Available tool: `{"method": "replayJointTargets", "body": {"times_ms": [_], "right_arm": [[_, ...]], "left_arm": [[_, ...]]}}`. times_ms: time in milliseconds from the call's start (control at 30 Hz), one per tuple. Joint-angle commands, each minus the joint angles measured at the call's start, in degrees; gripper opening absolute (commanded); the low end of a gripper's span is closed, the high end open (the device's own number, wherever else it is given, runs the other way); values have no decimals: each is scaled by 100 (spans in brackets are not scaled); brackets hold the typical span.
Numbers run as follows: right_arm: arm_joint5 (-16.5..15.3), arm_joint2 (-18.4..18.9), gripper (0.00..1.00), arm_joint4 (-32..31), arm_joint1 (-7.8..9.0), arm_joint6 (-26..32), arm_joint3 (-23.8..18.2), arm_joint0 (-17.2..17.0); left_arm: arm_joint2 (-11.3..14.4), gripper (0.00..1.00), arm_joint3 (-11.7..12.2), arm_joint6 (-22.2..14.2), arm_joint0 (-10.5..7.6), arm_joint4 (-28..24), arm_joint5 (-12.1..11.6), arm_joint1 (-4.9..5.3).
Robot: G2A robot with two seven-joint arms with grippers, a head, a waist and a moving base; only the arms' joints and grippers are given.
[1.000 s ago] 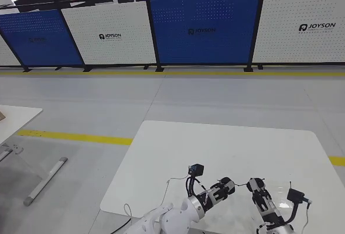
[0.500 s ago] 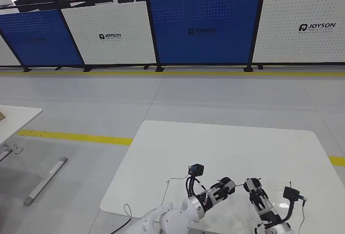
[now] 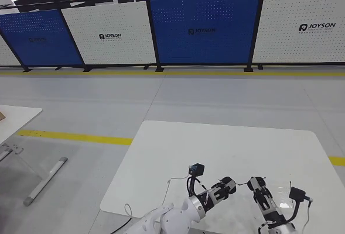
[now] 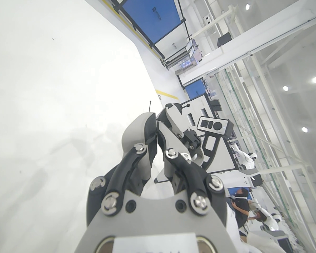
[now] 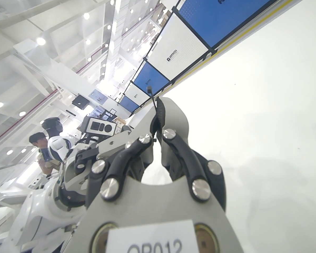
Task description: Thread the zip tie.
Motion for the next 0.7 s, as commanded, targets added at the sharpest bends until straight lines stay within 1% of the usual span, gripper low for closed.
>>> {"method": "replayJointTargets", "body": {"times_ms": [0, 133, 200, 300, 400, 533, 567, 600, 667], "right_arm": [[-6, 41, 0, 56, 5, 18, -38, -38], [-6, 39, 0, 91, 9, 128, -18, -27], [-6, 15, 0, 97, 5, 143, -13, -11], [-6, -7, 0, 163, 6, 192, -46, -3], [-6, -16, 0, 100, 10, 226, -47, 6], [-6, -19, 0, 104, 6, 163, -29, 5], [-6, -15, 0, 112, 6, 145, -23, 1], [-6, -9, 0, 115, 7, 131, -18, -3], [-6, -1, 0, 100, 7, 101, -8, -11]], "left_arm": [[-21, 0, 2, -65, 2, -99, -56, -4], [-70, 0, -17, -259, 2, -307, -185, -4], [-102, 0, -21, -297, 5, -333, -207, 0], [-120, 0, -35, -317, 22, -314, -213, 2], [-130, 0, -23, -319, 37, -304, -216, 0], [-147, 0, 18, -239, 59, -252, -181, -5], [-143, 22, 21, -234, 65, -239, -159, -7], [-147, 31, 30, -213, 63, -194, -129, -7], [-137, 34, 17, -186, 75, -152, -103, -11]]}}
